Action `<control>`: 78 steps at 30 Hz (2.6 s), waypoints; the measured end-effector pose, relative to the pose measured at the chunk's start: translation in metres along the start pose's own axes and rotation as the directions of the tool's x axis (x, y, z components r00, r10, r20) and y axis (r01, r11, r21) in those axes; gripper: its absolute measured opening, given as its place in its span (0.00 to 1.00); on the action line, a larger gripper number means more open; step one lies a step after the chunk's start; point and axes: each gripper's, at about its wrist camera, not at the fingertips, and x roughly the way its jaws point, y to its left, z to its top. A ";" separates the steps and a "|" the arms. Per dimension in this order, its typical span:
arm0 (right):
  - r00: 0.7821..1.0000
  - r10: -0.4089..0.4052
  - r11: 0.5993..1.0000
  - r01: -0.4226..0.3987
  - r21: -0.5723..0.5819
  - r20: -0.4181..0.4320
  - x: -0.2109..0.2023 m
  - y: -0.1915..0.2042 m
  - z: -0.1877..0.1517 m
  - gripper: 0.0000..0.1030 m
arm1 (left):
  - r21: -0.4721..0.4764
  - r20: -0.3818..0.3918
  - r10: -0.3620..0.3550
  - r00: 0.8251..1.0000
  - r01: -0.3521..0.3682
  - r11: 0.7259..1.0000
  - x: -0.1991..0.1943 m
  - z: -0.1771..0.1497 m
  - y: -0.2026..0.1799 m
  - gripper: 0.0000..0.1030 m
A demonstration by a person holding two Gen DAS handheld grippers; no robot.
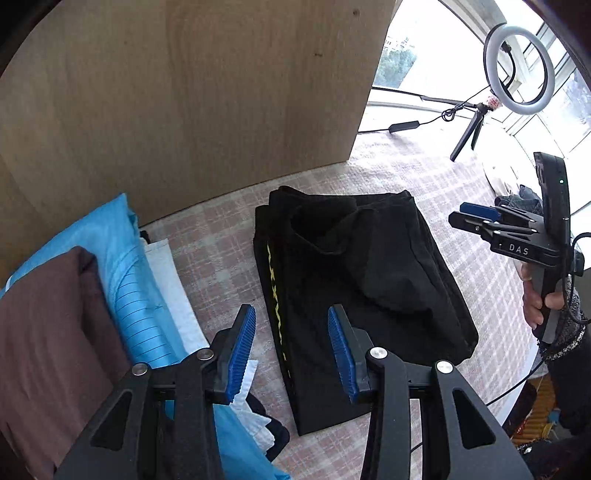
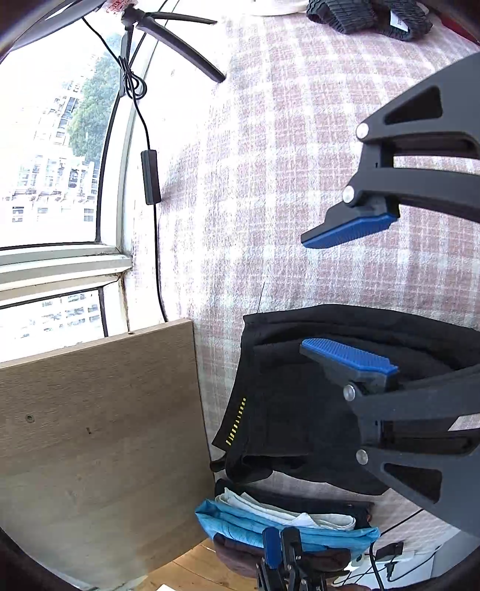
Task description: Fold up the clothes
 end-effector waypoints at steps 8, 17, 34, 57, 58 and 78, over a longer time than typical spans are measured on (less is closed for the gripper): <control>0.993 0.090 0.990 -0.098 -0.101 -0.074 0.034 0.032 -0.011 0.49 | 0.047 -0.106 0.070 0.992 -0.065 0.997 0.058 0.018 -0.016 0.38; 0.995 0.047 0.986 -0.060 -0.153 -0.088 0.059 0.035 0.011 0.14 | 0.077 -0.176 0.104 0.979 -0.092 0.993 0.072 0.007 -0.021 0.38; 0.993 -0.013 0.973 -0.014 -0.229 -0.116 0.045 0.040 -0.014 0.42 | -0.121 -0.014 0.242 0.970 -0.242 0.963 0.042 0.029 0.009 0.42; 0.961 0.247 0.961 -0.260 -0.096 -0.124 0.010 0.022 -0.021 0.17 | 0.204 -0.113 -0.256 0.960 0.274 0.940 0.047 -0.061 -0.175 0.38; 0.956 0.255 0.955 -0.273 -0.113 -0.148 0.019 0.032 -0.018 0.16 | 0.193 -0.095 -0.284 0.954 0.298 0.935 0.049 -0.062 -0.182 0.38; 0.979 0.190 0.982 -0.190 -0.001 -0.074 0.058 -0.020 -0.016 0.66 | -0.037 0.046 0.052 0.998 -0.050 0.998 0.032 0.029 -0.037 0.54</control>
